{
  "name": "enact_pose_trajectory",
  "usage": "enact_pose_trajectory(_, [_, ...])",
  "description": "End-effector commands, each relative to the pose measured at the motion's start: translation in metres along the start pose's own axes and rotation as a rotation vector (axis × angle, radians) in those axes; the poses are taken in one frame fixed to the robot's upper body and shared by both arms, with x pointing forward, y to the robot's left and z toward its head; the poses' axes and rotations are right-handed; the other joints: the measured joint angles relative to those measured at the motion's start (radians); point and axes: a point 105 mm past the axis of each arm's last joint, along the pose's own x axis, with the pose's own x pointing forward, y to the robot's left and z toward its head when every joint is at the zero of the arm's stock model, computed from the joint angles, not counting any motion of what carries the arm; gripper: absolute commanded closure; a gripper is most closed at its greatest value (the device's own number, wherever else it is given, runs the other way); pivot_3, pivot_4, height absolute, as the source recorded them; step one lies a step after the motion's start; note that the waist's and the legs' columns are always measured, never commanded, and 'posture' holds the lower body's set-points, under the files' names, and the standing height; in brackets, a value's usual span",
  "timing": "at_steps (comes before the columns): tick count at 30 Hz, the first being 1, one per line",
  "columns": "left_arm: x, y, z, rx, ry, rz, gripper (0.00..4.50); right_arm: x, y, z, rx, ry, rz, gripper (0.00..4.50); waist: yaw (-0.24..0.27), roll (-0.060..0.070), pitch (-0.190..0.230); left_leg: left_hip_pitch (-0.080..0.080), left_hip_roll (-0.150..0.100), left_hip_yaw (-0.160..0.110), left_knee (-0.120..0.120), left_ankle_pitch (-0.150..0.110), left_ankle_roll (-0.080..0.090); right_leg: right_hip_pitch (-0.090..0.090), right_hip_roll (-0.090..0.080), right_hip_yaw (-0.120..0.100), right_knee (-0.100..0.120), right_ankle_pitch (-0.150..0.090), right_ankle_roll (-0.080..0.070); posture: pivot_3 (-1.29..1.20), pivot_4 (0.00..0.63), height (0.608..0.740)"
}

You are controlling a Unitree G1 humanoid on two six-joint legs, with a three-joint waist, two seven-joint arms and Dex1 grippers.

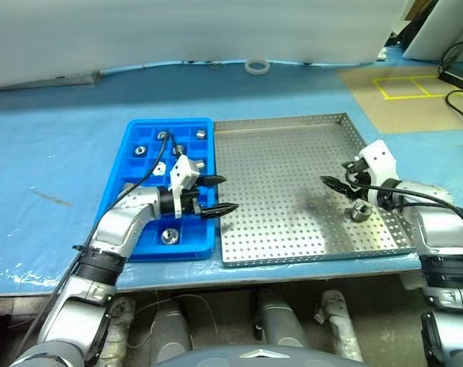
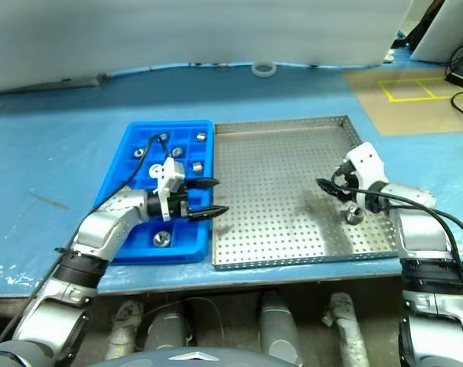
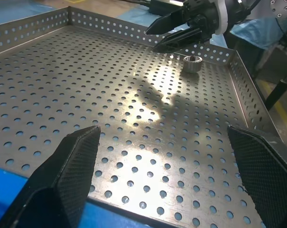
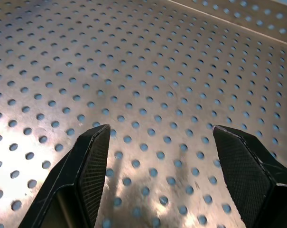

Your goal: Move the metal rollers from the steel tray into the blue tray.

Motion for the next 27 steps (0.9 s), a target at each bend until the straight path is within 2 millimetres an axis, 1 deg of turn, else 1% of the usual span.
enact_pose_trajectory(1, [0.004,0.0,0.008,0.044,-0.012,-0.035,0.0,-0.014,-0.01,0.005,0.004,-0.005,-0.065,0.88,-0.011,0.0,0.0,0.0,0.0,0.0,0.0,0.0,0.0,0.0,0.0,0.0,0.0,0.0,0.0,-0.49,0.15,0.74])
enact_pose_trajectory(4, [0.004,0.001,0.008,0.046,-0.01,-0.043,0.0,-0.019,-0.014,-0.012,0.049,0.055,-0.1,0.88,-0.019,0.0,0.0,-0.001,0.0,0.0,0.002,-0.001,0.002,0.0,0.001,0.001,0.0,0.0,0.0,-0.49,0.15,0.74])
enact_pose_trajectory(6, [0.004,0.001,0.007,0.047,-0.009,-0.045,0.0,-0.021,-0.013,-0.022,0.09,0.086,-0.103,0.88,-0.02,0.0,0.0,-0.002,0.0,0.0,0.003,-0.001,0.002,0.0,0.001,0.001,-0.001,-0.002,0.003,-0.49,0.15,0.74])
enact_pose_trajectory(11, [0.005,0.001,0.007,0.046,-0.008,-0.049,0.0,-0.036,-0.012,-0.05,0.153,0.18,-0.107,0.88,-0.021,0.0,0.0,-0.002,0.0,0.0,0.003,-0.002,0.003,0.0,0.001,0.001,-0.001,-0.003,0.005,-0.52,0.15,0.74])
enact_pose_trajectory(13, [0.005,0.0,0.005,0.043,-0.001,-0.054,0.0,-0.036,-0.009,-0.053,0.15,0.184,-0.1,1.26,-0.022,0.0,0.0,-0.002,0.0,0.0,0.003,-0.002,0.003,0.001,0.001,0.001,-0.002,-0.003,0.006,-0.52,0.15,0.74])
enact_pose_trajectory(14, [0.004,0.0,0.004,0.043,0.001,-0.055,0.0,-0.034,-0.006,-0.049,0.152,0.168,-0.084,1.45,-0.023,0.0,0.0,-0.002,0.0,0.0,0.003,-0.002,0.003,0.001,0.001,0.001,-0.002,-0.003,0.006,-0.52,0.15,0.74])
enact_pose_trajectory(15, [0.004,-0.001,0.005,0.043,0.001,-0.054,0.0,-0.032,-0.002,-0.044,0.158,0.145,-0.068,1.83,-0.023,0.0,0.0,-0.002,0.0,0.0,0.004,-0.002,0.003,0.001,0.001,0.001,-0.002,-0.003,0.006,-0.52,0.15,0.74])
enact_pose_trajectory(16, [0.004,0.0,0.005,0.043,-0.002,-0.051,0.0,-0.029,0.001,-0.037,0.161,0.121,-0.052,2.11,-0.024,0.0,0.0,-0.002,0.0,0.0,0.004,-0.002,0.003,0.001,0.002,0.001,-0.002,-0.003,0.006,-0.5,0.15,0.74])
enact_pose_trajectory(17, [0.004,0.0,0.006,0.044,-0.004,-0.046,0.0,-0.027,0.002,-0.031,0.163,0.097,-0.042,2.52,-0.025,0.0,0.0,-0.002,0.0,0.0,0.004,-0.002,0.003,0.001,0.003,0.001,-0.002,-0.004,0.006,-0.5,0.15,0.74])
enact_pose_trajectory(18, [0.003,0.0,0.007,0.046,-0.005,-0.04,0.0,-0.024,0.003,-0.024,0.166,0.075,-0.033,2.78,-0.027,0.0,0.0,-0.001,0.0,0.0,0.004,-0.002,0.003,0.001,0.003,0.001,-0.002,-0.004,0.006,-0.49,0.15,0.74])
enact_pose_trajectory(20, [-0.001,0.002,0.008,0.051,-0.005,-0.019,0.0,-0.018,0.006,-0.01,0.161,0.026,-0.002,2.83,-0.032,0.0,0.0,-0.001,0.0,0.0,0.005,-0.002,0.003,0.0,0.004,0.001,-0.002,-0.004,0.006,-0.45,0.15,0.74])
enact_pose_trajectory(22, [-0.009,0.004,0.008,0.054,-0.008,0.022,0.0,-0.007,0.011,0.009,0.133,-0.038,0.042,2.83,-0.04,0.0,0.0,-0.001,0.0,0.0,0.005,-0.002,0.003,0.0,0.004,0.001,-0.002,-0.003,0.006,-0.41,0.15,0.74])
enact_pose_trajectory(24, [-0.017,0.004,0.009,0.056,-0.009,0.065,0.0,0.006,0.026,0.034,0.106,-0.124,0.139,2.83,-0.045,0.0,0.0,-0.001,0.0,0.0,0.006,-0.002,0.003,0.0,0.004,0.0,-0.001,-0.003,0.007,-0.35,0.15,0.74])
enact_pose_trajectory(26, [-0.024,0.003,0.009,0.055,-0.008,0.097,0.0,0.014,0.039,0.048,0.091,-0.171,0.213,2.83,-0.039,0.0,0.0,0.0,0.001,-0.001,0.005,-0.002,0.002,0.0,0.005,0.0,0.0,-0.003,0.007,-0.32,0.15,0.74])
enact_pose_trajectory(27, [-0.029,0.002,0.008,0.054,-0.008,0.125,0.0,0.021,0.048,0.056,0.081,-0.19,0.267,2.83,-0.033,0.0,0.0,0.0,0.001,-0.001,0.004,-0.001,0.002,0.0,0.005,0.0,0.0,-0.003,0.006,-0.26,0.15,0.74])
